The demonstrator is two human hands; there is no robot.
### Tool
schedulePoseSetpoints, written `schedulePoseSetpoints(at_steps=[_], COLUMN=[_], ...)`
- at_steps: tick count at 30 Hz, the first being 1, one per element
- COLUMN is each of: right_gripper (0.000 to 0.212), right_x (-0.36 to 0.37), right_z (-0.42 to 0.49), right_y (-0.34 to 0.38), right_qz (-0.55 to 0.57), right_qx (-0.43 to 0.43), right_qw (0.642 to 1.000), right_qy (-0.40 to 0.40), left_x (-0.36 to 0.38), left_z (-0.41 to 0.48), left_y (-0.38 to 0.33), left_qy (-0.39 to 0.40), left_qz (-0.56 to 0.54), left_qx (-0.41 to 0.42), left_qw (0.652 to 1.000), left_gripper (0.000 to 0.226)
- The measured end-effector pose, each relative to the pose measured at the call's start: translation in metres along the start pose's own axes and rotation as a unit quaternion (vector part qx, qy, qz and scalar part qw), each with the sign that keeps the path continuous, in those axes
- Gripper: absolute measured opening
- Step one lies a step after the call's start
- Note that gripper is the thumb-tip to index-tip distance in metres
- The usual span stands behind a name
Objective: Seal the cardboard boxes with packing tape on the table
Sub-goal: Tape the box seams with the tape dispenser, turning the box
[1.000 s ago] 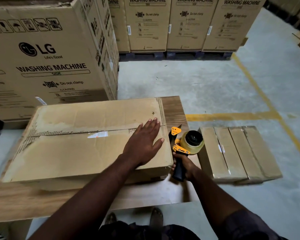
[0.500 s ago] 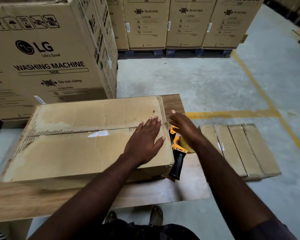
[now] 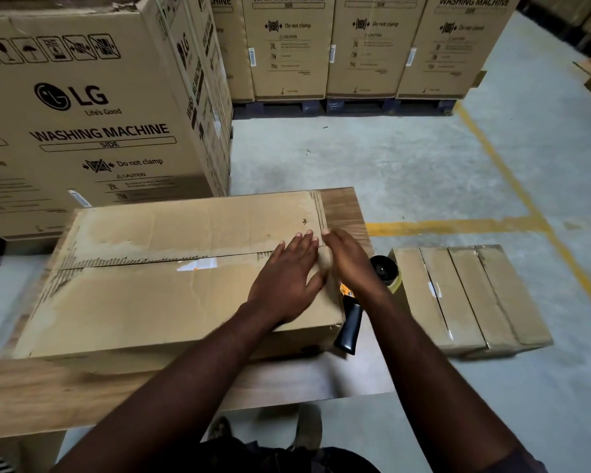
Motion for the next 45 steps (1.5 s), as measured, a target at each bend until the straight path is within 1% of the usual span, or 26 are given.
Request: schedulePoseSetpoints(at_steps=[1, 2, 3, 4, 5, 7, 8, 10, 11, 13, 14, 15, 17, 20, 22, 25, 27, 29, 31, 33, 34, 36, 38, 40, 43, 45], right_gripper=[0.048, 0.058, 0.071, 0.074, 0.068, 0.057, 0.051, 0.046, 0.047, 0.058, 0.067, 0.073, 0.081, 0.088, 0.082, 0.077, 0.08, 0.082, 0.09, 0.106, 0.11, 0.108, 0.102, 0.1, 0.084, 0.076], right_x=[0.009, 0.018, 0.024, 0.025, 0.022, 0.009, 0.005, 0.009, 0.02, 0.047, 0.055, 0.062, 0.059, 0.065, 0.072, 0.079, 0.09, 0.118, 0.167, 0.211, 0.223, 0.225, 0.212, 0.191, 0.156, 0.147], right_z=[-0.004, -0.007, -0.005, -0.006, -0.005, -0.007, -0.013, -0.032, -0.042, -0.052, -0.051, -0.051, -0.045, -0.042, -0.044, -0.046, -0.05, -0.057, -0.073, -0.093, -0.099, -0.101, -0.099, -0.091, -0.079, -0.077], right_y=[0.004, 0.0, -0.01, -0.019, -0.027, -0.029, -0.022, 0.007, 0.02, 0.026, 0.022, 0.02, 0.013, 0.01, 0.009, 0.009, 0.015, 0.026, 0.043, 0.057, 0.059, 0.06, 0.054, 0.043, 0.031, 0.028], right_qz=[-0.007, -0.027, -0.049, -0.068, -0.081, -0.092, -0.089, -0.088, -0.096, -0.141, -0.176, -0.203, -0.224, -0.319, -0.379, -0.428, -0.439, -0.427, -0.411, -0.379, -0.365, -0.371, -0.406, -0.437, -0.454, -0.456], right_qx=[-0.011, -0.004, 0.009, 0.035, 0.056, 0.062, 0.039, -0.056, -0.105, -0.158, -0.164, -0.159, -0.142, -0.157, -0.164, -0.134, -0.093, -0.077, -0.126, -0.173, -0.178, -0.188, -0.2, -0.189, -0.14, -0.11], right_qw=[1.0, 0.999, 0.998, 0.997, 0.995, 0.992, 0.99, 0.98, 0.976, 0.971, 0.967, 0.962, 0.96, 0.931, 0.906, 0.889, 0.887, 0.895, 0.901, 0.909, 0.914, 0.909, 0.891, 0.88, 0.878, 0.88], right_qy=[0.009, 0.018, 0.024, 0.021, 0.008, -0.06, -0.104, -0.171, -0.166, -0.111, -0.09, -0.089, -0.091, -0.086, -0.089, -0.094, -0.11, -0.107, -0.053, 0.007, 0.018, 0.018, 0.02, 0.004, -0.057, -0.078], left_x=[-0.001, -0.003, -0.003, -0.003, -0.002, 0.0, 0.0, -0.006, -0.011, -0.013, -0.015, -0.014, -0.01, -0.026, -0.045, -0.073, -0.083, -0.082, -0.08, -0.073, -0.072, -0.076, -0.086, -0.098, -0.12, -0.133], left_z=[0.0, 0.0, 0.0, -0.001, -0.001, 0.001, 0.002, 0.0, -0.002, -0.008, -0.008, -0.01, -0.01, -0.027, -0.051, -0.088, -0.101, -0.1, -0.096, -0.096, -0.097, -0.101, -0.109, -0.123, -0.142, -0.154], left_y=[-0.001, -0.002, -0.003, -0.002, -0.001, 0.002, 0.003, 0.0, 0.002, 0.008, 0.01, 0.014, 0.019, 0.058, 0.103, 0.176, 0.196, 0.189, 0.177, 0.171, 0.173, 0.189, 0.209, 0.234, 0.279, 0.306], left_qy=[0.001, 0.001, 0.001, 0.003, 0.004, 0.002, 0.001, -0.002, 0.0, 0.014, 0.011, 0.011, 0.028, 0.043, 0.018, 0.0, 0.007, 0.011, 0.023, 0.05, 0.062, 0.066, 0.052, 0.04, 0.024, 0.009], left_qz=[-0.009, -0.021, -0.024, -0.021, -0.015, -0.018, -0.02, -0.036, -0.05, -0.074, -0.065, -0.033, -0.002, -0.021, -0.005, 0.005, 0.02, 0.038, 0.048, 0.069, 0.068, 0.041, 0.019, 0.028, 0.039, 0.039], left_qx=[0.001, 0.002, 0.004, 0.005, 0.004, 0.002, 0.002, 0.014, 0.012, -0.004, 0.009, 0.049, 0.098, 0.058, 0.037, -0.031, -0.055, -0.062, -0.064, -0.029, -0.008, 0.001, 0.006, 0.008, -0.03, -0.074], left_qw=[1.0, 1.0, 1.0, 1.0, 1.0, 1.0, 1.0, 0.999, 0.999, 0.997, 0.998, 0.998, 0.995, 0.997, 0.999, 1.0, 0.998, 0.997, 0.997, 0.996, 0.996, 0.997, 0.998, 0.999, 0.998, 0.996], left_gripper=[0.066, 0.066, 0.065, 0.065, 0.066, 0.067, 0.067, 0.065, 0.064, 0.065, 0.065, 0.067, 0.069, 0.071, 0.074, 0.073, 0.072, 0.076, 0.077, 0.077, 0.076, 0.071, 0.07, 0.072, 0.074, 0.076])
Point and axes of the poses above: each hand's wrist, its own z-axis towards the middle knuckle, its own x-axis out of the palm, y = z × x, the point moved 5 cm from there along z, towards the middle knuckle, and after that the axes turned 9 degrees about -y, right-handed, at the moved point
